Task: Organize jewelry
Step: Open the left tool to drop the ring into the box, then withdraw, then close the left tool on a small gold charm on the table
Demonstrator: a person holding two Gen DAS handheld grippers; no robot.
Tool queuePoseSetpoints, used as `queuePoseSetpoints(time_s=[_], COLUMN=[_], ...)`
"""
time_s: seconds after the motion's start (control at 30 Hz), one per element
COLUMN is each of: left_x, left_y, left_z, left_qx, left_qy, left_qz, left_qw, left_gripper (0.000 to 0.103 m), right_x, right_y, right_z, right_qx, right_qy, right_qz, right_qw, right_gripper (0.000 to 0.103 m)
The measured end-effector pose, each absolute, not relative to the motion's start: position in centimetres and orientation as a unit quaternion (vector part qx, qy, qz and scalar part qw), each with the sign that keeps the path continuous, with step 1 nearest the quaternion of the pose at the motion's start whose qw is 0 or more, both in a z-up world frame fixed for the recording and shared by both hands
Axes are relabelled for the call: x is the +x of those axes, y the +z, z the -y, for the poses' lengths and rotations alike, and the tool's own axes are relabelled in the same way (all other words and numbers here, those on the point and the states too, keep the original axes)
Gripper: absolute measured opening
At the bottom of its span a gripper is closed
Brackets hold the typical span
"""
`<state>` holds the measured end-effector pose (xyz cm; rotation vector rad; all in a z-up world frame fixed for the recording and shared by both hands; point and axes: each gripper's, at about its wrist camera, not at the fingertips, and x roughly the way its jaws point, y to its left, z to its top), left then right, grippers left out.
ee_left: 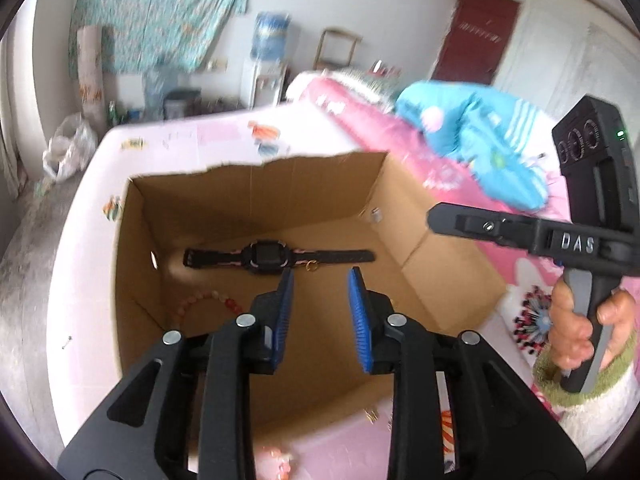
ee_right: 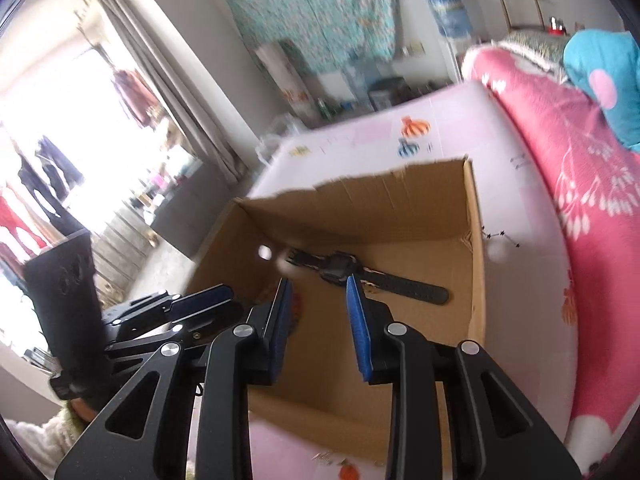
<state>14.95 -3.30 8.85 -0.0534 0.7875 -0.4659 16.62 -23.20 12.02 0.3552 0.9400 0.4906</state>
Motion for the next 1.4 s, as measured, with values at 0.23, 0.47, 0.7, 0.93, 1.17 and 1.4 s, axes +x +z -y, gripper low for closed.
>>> queuePoseSetpoints(time_s=[0.23,0.47,0.7,0.93,1.17,1.4], left_x=[7.1,2.9,5.4,7.1,7.6,7.6], left_y=[9.9,4.0,-0.5,-2.2,-3.2,-3.4], left_z=[0.7,3.2,6.4,8.2,9.0,9.9], left_qx=[-0.031,-0.004,0.024,0.050,0.082,0.113], left_qy=[-0.274,-0.283,-0.254,-0.254,-0.247,-0.235], left_qz=[-0.316,-0.375,-0.414,-0.429,-0.442,-0.429], left_qw=[0.908,0.883,0.874,0.866,0.859,0.865], left_gripper=[0.043,0.044,0.038,0.026,0.025,0.018], right_x=[7.9,1.9,2.0,2.1,1.5,1.6], right_y=[12.7,5.4,1.0,1.1,0.7,0.4], right_z=[25.5,23.1,21.9,22.1,22.4,22.4], right_qx=[0.209,0.176,0.147,0.153,0.176,0.173], right_qy=[0.285,0.224,0.164,0.159,0.168,0.168], right_qz=[-0.403,-0.478,-0.527,-0.512,-0.502,-0.499], right_qw=[0.844,0.831,0.821,0.830,0.830,0.832], right_gripper=[0.039,0.039,0.037,0.037,0.037,0.037])
